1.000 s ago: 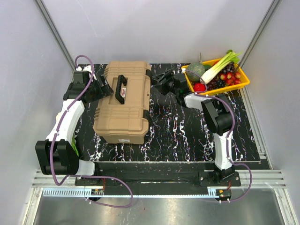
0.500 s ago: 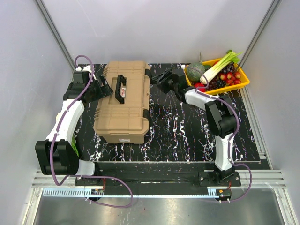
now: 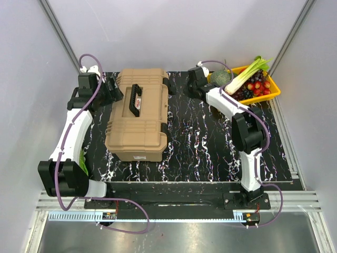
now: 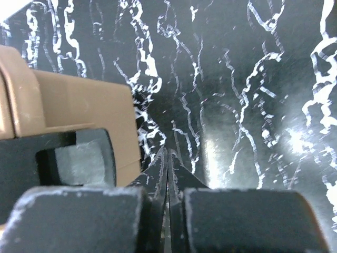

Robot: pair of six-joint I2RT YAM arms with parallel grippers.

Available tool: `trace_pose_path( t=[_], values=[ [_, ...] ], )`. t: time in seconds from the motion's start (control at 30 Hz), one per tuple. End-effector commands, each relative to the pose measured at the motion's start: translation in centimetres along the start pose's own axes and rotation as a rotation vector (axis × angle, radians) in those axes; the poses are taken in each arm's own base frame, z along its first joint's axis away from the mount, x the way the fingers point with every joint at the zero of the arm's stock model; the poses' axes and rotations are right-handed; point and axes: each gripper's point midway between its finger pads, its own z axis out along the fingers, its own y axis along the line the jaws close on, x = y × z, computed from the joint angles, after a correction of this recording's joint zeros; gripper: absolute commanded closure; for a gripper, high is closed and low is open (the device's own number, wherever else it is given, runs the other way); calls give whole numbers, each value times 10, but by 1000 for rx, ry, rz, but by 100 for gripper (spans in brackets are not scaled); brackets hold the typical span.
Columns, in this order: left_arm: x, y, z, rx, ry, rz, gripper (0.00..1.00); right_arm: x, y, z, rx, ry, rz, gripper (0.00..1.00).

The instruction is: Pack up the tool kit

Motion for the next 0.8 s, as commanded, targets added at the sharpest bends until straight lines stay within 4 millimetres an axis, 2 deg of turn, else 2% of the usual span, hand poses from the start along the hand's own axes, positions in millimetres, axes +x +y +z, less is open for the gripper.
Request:
trace_pose_path(
  t=[0.0, 0.07, 0.17, 0.3, 0.43, 0.63, 0.77],
  values=[
    [-54, -10, -16, 2, -173, 46, 9, -6, -14, -1, 98, 14, -219, 100],
    [-57, -10, -14, 5, -185, 51, 7, -10, -6, 0, 64, 16, -266, 100],
    [-59, -13, -8, 20, -174, 75, 4, -7, -5, 10, 65, 62, -334, 100],
    [-56, -8, 4, -9, -126, 80, 3, -2, -4, 23, 80, 123, -430, 100],
    [-54, -11, 13, 14, -93, 82, 3, -4, 4, 30, 110, 118, -579, 100],
    [-25, -23, 31, 100, 33, 33, 5, 5, 18, 38, 79, 122, -678, 100],
    [-3, -31, 35, 175, 100, 13, 8, 15, 26, 46, 27, 134, -709, 100]
  ],
)
